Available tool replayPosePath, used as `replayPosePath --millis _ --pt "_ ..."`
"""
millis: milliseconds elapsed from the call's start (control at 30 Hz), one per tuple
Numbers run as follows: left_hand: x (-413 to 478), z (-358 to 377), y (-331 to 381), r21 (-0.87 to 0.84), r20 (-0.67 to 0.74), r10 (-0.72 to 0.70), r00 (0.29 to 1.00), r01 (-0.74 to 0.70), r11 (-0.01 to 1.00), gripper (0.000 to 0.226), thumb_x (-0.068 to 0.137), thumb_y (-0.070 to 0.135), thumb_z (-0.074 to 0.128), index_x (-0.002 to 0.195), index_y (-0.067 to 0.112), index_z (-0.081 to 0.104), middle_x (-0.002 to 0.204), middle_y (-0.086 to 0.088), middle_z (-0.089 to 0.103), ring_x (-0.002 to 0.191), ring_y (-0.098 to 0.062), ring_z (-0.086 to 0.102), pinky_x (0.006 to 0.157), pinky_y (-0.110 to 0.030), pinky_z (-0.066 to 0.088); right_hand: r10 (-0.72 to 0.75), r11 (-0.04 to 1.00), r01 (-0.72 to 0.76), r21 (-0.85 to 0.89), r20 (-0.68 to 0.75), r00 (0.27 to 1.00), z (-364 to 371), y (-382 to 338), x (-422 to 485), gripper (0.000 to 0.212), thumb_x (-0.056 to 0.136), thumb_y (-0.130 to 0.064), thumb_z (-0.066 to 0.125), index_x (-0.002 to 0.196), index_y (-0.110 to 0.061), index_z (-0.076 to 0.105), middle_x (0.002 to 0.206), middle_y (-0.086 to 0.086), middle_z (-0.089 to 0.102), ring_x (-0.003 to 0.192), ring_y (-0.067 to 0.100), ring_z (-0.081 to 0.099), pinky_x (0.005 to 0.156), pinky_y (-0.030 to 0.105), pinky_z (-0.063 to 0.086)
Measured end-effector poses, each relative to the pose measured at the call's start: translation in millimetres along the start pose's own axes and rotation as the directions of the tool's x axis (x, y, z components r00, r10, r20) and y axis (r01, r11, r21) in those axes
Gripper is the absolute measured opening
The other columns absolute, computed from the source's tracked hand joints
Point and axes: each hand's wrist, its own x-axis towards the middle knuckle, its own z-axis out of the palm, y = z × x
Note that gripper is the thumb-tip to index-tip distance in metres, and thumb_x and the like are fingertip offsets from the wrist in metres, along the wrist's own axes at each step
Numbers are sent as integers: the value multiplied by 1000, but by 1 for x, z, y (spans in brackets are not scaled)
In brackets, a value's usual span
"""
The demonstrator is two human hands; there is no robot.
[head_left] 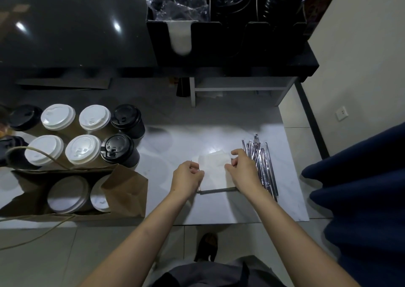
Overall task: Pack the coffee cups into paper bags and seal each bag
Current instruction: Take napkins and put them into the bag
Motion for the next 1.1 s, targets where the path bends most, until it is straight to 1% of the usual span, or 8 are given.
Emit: replayPosePath --millis 167,267,433,500,633,800,967,1100 --pt "-1 -1 2 -10 -27 49 998 -49 999 13 90 15 67 102 17 69 81 5 68 74 -11 64 57 -13 43 0 1000 0 -21 4 1000 2 0 0 43 92 -9 72 133 -11 58 87 -11 57 95 21 63 86 35 51" --pt "-2 0 0 17 -41 68 997 -67 998 15 92 16 65 106 19 69 86 6 70 77 -7 66 61 -15 45 -1 1000 1 -27 -2 1000 2 1 -1 42 93 -9 72 133 -11 58 95 -5 60 95 20 62 85 33 49" --pt "-5 -2 -1 42 -55 104 993 -101 994 19 92 17 63 109 19 72 87 10 70 83 -5 66 67 -15 46 -6 999 5 -39 -8 1000 3 1 -2 40 92 -7 71 130 -10 60 98 -2 62 92 19 60 81 29 45" --pt "-5 -2 -1 43 -58 109 992 -107 993 19 92 17 63 108 19 72 88 12 70 84 -5 66 69 -16 46 0 999 -1 -37 -11 1000 3 1 -1 39 92 -7 71 129 -10 60 98 -1 62 92 20 61 81 30 46" --pt "-6 -2 0 50 -72 104 992 -101 994 15 91 19 64 104 23 72 91 9 71 86 -10 66 74 -24 47 0 999 -1 -43 -16 1000 4 2 0 40 90 -6 71 128 -9 61 94 -4 60 90 20 61 83 31 48" --pt "-7 -3 0 58 -83 106 991 -101 993 3 91 21 69 91 24 70 85 12 70 83 -10 67 77 -29 55 5 999 -5 -33 -12 1000 3 4 0 39 90 -5 72 128 -10 61 87 -11 55 93 21 62 88 35 52" --pt "-8 -3 4 62 -52 77 996 -74 995 11 87 18 67 78 23 72 76 11 73 78 -12 69 77 -34 59 8 1000 -8 -30 -9 1000 3 4 1 38 90 -6 72 127 -11 61 85 -13 55 95 23 64 89 39 53" --pt "-9 -3 9 87 -51 59 997 -54 995 11 85 18 67 75 22 71 72 10 72 75 -13 68 75 -34 59 15 1000 -15 -23 -1 1000 2 2 0 39 90 -6 72 127 -11 61 89 -9 58 96 24 64 91 41 54"
